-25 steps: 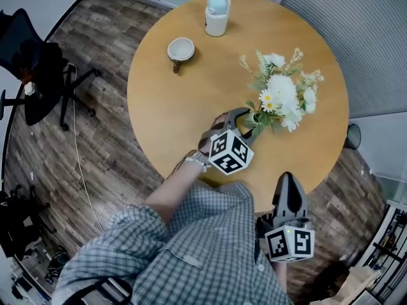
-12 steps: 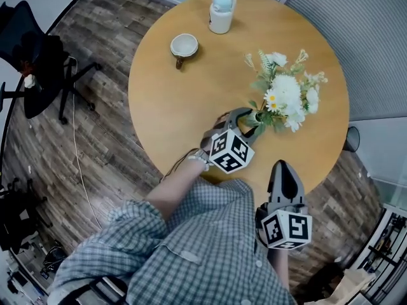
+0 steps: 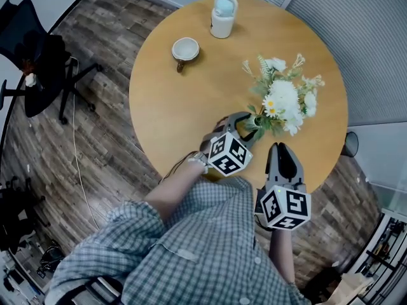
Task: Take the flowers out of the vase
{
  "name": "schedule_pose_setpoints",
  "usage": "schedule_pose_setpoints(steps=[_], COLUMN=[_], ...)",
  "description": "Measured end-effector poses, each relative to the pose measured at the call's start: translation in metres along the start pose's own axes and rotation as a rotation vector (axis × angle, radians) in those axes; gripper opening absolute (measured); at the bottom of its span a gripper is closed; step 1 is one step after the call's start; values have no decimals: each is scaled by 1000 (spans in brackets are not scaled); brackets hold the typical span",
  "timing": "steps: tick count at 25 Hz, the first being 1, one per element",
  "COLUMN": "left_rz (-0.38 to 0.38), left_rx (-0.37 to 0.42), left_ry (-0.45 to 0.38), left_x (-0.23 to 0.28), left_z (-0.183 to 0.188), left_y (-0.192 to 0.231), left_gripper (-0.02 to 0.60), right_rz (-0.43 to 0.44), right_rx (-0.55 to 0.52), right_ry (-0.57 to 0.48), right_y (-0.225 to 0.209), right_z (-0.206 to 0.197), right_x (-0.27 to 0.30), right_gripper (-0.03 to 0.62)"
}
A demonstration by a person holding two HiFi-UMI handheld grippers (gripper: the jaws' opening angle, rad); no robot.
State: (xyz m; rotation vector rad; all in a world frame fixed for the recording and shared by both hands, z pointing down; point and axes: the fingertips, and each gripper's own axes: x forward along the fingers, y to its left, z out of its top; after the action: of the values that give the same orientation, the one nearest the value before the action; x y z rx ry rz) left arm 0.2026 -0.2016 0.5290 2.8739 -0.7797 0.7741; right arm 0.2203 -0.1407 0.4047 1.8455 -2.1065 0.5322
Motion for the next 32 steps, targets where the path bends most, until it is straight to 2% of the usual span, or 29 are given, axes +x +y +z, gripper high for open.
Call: schedule_pose_setpoints(steps=[1,3,9,22,27,32], left_rz=[0,1,-2,7,13,21], left_rx=[0,0,4,18,18,11], left_ry=[0,0,2,-2,-4,-3], left_x=[0,0,1,1,1,-1], left_z=[0,1,2,1,2,0], left_y=[0,0,-2,-2,-3,0], left_gripper=[236,236,236,236,236,236], right_rz=[7,24,64,57,70,79], right_rx=[0,-1,4,-8,-33,-21], right_ry=[2,8,27,-14,-11,-12], right_y=[0,0,4,-1,-1,1], right_z=[1,3,4,14,16,17], right_x=[5,15,47,87,85,85], right_gripper=[31,119,176,179,90,67])
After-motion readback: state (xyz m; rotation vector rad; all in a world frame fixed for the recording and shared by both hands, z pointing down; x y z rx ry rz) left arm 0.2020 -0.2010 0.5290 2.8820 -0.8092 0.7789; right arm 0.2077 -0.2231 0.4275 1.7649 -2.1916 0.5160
